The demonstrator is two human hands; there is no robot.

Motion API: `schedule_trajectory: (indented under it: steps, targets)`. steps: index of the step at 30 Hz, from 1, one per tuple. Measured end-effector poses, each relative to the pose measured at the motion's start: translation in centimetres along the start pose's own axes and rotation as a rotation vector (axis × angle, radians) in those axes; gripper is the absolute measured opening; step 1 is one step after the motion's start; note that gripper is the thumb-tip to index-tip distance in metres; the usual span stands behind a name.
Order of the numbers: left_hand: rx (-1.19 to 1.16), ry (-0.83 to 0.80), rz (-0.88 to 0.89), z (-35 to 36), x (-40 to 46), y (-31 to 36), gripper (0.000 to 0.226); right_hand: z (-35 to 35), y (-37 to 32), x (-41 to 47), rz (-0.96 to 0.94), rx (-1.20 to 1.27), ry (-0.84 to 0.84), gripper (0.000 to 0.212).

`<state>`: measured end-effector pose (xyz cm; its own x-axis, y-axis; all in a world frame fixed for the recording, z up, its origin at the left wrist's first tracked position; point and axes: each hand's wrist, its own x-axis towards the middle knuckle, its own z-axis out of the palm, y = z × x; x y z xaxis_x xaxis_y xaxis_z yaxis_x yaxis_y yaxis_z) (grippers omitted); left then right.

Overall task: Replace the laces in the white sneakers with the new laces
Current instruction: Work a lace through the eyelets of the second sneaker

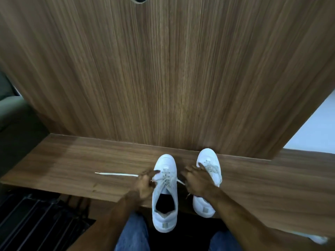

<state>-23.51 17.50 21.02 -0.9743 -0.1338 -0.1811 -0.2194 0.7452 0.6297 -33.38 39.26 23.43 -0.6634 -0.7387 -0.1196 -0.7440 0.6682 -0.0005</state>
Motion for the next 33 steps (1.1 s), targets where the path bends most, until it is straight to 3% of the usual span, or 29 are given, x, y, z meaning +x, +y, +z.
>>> schedule_trajectory:
  steps: [3,8,11,13,17,23,29,33]
  targets:
    - [-0.055,0.007,-0.059,2.1,0.3,0.2,0.031,1.0,-2.2,0.7,-0.014,0.115,-0.038,0.031]
    - [0.258,0.099,-0.126,1.3,0.2,0.5,0.021,1.3,-3.1,1.0,0.151,0.390,0.040,0.023]
    - [0.187,0.241,-0.258,-0.2,0.4,-0.9,0.025,0.8,-1.6,0.7,0.211,0.526,0.045,0.019]
    - [0.120,0.195,-0.266,-1.2,0.4,-2.5,0.014,0.3,-0.4,0.3,0.217,0.587,0.005,0.018]
    - [0.008,0.082,-0.191,-2.1,0.1,-3.1,0.008,-0.4,-0.2,0.0,0.115,0.576,-0.042,0.028]
    - [-0.057,0.011,-0.071,-0.5,0.0,-1.2,0.048,0.4,-3.3,0.6,0.021,0.500,-0.088,0.025]
    - [-0.129,0.007,0.001,0.9,0.3,-0.6,0.022,0.7,-3.4,0.3,0.090,0.502,0.008,0.024]
    - [-0.105,0.015,-0.097,1.4,0.1,-0.5,0.014,0.4,-2.9,0.0,0.119,0.481,0.070,0.026]
